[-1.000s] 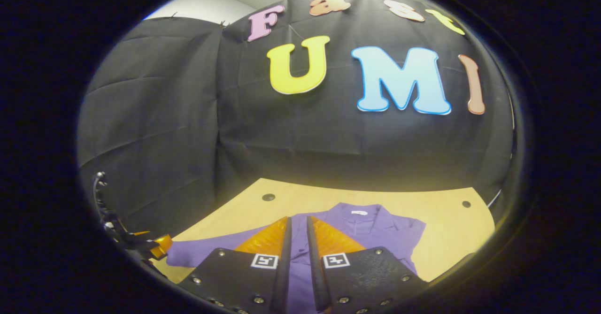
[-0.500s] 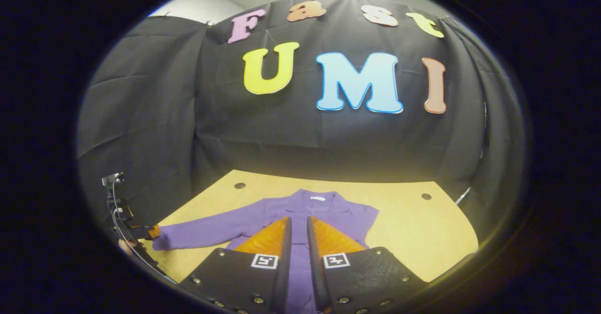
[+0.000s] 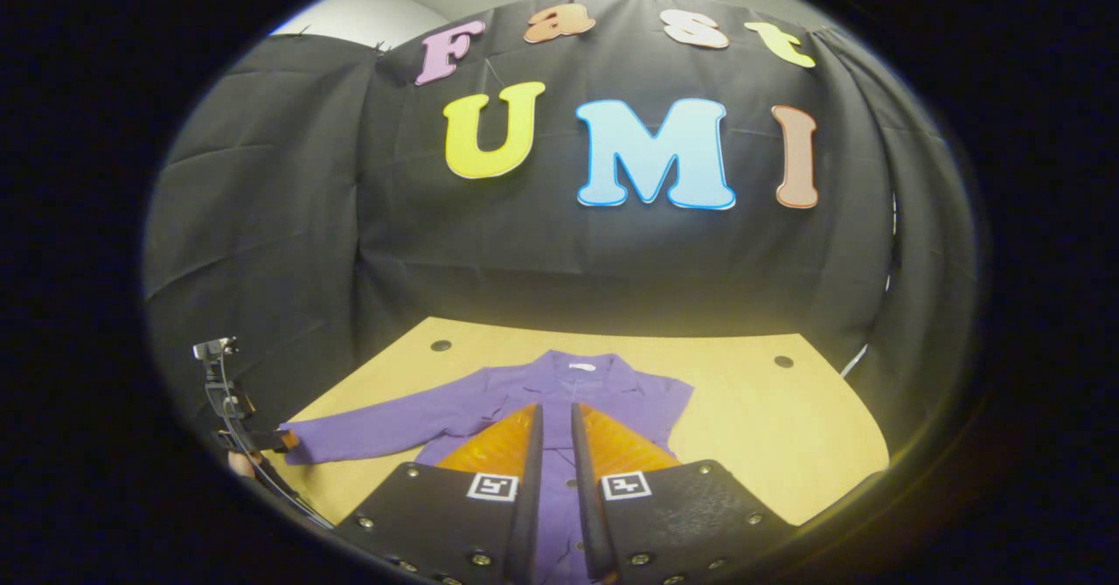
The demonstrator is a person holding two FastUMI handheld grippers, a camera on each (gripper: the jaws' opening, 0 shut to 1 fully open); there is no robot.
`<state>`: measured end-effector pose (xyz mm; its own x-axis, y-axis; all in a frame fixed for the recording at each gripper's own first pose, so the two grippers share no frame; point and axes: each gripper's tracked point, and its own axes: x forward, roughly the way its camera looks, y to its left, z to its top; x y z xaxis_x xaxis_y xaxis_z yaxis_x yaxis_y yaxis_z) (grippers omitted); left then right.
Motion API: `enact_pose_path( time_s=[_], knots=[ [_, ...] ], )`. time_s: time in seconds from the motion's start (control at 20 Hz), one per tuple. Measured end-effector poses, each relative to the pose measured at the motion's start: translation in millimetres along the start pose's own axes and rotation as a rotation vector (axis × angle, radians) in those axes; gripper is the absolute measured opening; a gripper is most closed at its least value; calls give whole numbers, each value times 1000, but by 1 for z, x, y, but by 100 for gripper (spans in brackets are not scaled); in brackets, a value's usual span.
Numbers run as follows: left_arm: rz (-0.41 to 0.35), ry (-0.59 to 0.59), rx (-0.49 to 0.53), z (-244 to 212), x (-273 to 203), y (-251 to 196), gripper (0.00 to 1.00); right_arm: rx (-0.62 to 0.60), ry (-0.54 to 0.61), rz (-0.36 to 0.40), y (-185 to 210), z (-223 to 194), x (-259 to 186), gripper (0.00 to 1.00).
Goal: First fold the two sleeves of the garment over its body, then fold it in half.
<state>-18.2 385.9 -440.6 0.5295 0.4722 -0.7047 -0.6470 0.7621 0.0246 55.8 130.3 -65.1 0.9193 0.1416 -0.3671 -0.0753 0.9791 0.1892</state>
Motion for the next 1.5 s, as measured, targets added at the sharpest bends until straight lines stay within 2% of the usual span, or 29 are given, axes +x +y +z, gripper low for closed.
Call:
enact_pose_path(
  time_s=[0.05,0.15,0.3,0.35,0.45,0.6,0.75,0.8,0.85,1.0,1.2,1.35,1.5],
  knots=[
    [12,44,-15,-11,0,-1,96,1,3,4,1,-2,0,20],
    [4,21,31,-12,2,-7,95,1,10,13,2,-2,0,20],
    [0,13,39,-11,2,-11,98,5,22,30,5,-5,2,20],
    [-7,16,47,-12,4,-12,91,4,24,35,6,-6,2,20],
    [-25,21,59,-11,6,-21,85,4,29,48,9,-7,3,20],
    [-58,12,66,-10,6,-38,57,17,44,61,9,-13,3,20],
    [-87,13,77,-8,9,-45,16,21,47,61,6,-15,3,20],
    [-97,14,59,-7,9,-50,16,19,45,58,2,-15,3,20],
    [-129,33,41,-5,6,-58,7,19,45,54,0,-16,2,20],
    [-252,66,-72,1,-4,-86,7,33,51,37,-11,-20,0,20],
    [-346,42,-128,28,-26,-109,7,54,66,15,-25,-27,-1,20],
    [-449,34,-196,52,-54,-146,7,76,74,3,-36,-31,0,20],
    [-522,29,-236,68,-72,-189,7,93,79,-6,-47,-35,2,20]
  ],
)
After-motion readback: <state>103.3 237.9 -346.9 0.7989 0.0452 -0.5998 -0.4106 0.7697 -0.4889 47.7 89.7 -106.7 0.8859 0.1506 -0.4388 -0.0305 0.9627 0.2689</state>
